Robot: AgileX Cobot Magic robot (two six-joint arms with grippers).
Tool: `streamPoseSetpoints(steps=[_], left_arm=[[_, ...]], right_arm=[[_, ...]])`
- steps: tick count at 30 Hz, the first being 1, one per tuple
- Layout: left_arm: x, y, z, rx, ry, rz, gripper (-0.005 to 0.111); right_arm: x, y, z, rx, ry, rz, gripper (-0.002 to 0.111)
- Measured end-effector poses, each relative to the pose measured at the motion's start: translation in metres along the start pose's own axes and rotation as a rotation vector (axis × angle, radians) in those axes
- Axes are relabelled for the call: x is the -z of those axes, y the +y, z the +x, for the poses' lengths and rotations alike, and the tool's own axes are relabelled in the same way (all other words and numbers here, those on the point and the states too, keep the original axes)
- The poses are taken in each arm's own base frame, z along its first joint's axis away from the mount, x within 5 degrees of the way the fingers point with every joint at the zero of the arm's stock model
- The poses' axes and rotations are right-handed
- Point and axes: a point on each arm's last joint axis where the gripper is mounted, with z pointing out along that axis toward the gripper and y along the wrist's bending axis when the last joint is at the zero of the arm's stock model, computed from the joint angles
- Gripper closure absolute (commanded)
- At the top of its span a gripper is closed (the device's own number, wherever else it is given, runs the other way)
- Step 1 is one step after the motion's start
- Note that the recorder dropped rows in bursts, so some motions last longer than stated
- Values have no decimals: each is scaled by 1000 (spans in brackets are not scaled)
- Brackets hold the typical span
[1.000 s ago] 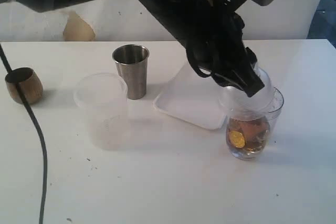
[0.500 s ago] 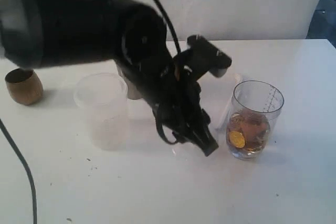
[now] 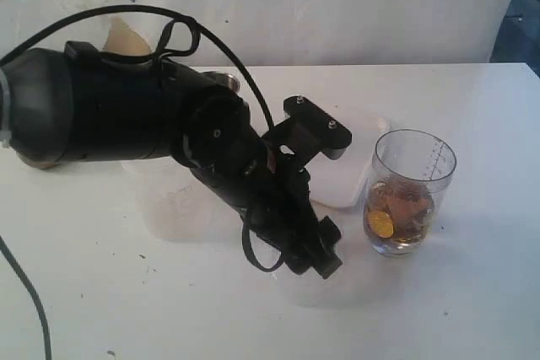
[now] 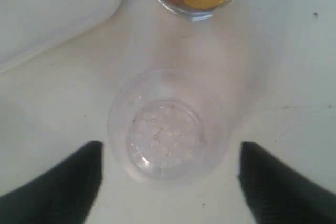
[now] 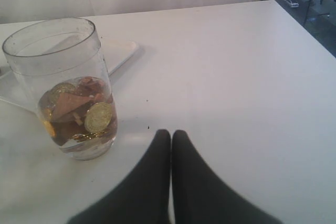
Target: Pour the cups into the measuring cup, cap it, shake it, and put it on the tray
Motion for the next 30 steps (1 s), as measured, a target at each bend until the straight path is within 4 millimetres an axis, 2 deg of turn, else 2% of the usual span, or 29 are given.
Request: streamPoseSetpoints(steps=[2, 4, 6, 7, 8, 9, 10, 11, 12, 13, 15, 17, 19, 22, 23, 25, 30], left_arm=[[2, 0, -1, -1, 13, 4, 8], [5, -1, -2, -2, 36, 10, 16], [8, -1, -4, -5, 54, 15, 28], [11, -1, -6, -11, 74, 19, 43], [19, -1, -8, -28, 109, 22, 51], [24, -2, -9, -33, 129, 26, 69], [40, -3, -11, -34, 153, 34, 80], [50, -4, -13, -28, 149, 35, 99], [72, -5, -16, -14, 116, 31, 106], [86, -6, -17, -6, 85, 28, 106], [143, -9, -18, 19, -58, 15, 106], [192, -13, -10, 33, -186, 6, 106], [233, -17, 8, 40, -320, -2, 106], [275, -24, 45, 52, -559, -3, 106], [286, -26, 64, 55, -654, -10, 106], [293, -27, 86, 57, -771, -23, 106], [287, -31, 149, 65, -982, -48, 106]], right_arm=[[0, 0, 0, 0, 0, 0, 108], [0, 0, 0, 0, 0, 0, 108], [0, 0, 0, 0, 0, 0, 108], [0, 0, 0, 0, 0, 0, 108], [0, 0, 0, 0, 0, 0, 108], [0, 0, 0, 0, 0, 0, 108], [0, 0, 0, 0, 0, 0, 108], [0, 0, 0, 0, 0, 0, 108], [0, 0, 0, 0, 0, 0, 108], [0, 0, 0, 0, 0, 0, 108], [0, 0, 0, 0, 0, 0, 108], [0, 0, 0, 0, 0, 0, 108], [0, 0, 0, 0, 0, 0, 108], [0, 0, 0, 0, 0, 0, 108], [0, 0, 0, 0, 0, 0, 108], [0, 0, 0, 0, 0, 0, 108], [0, 0, 0, 0, 0, 0, 108]])
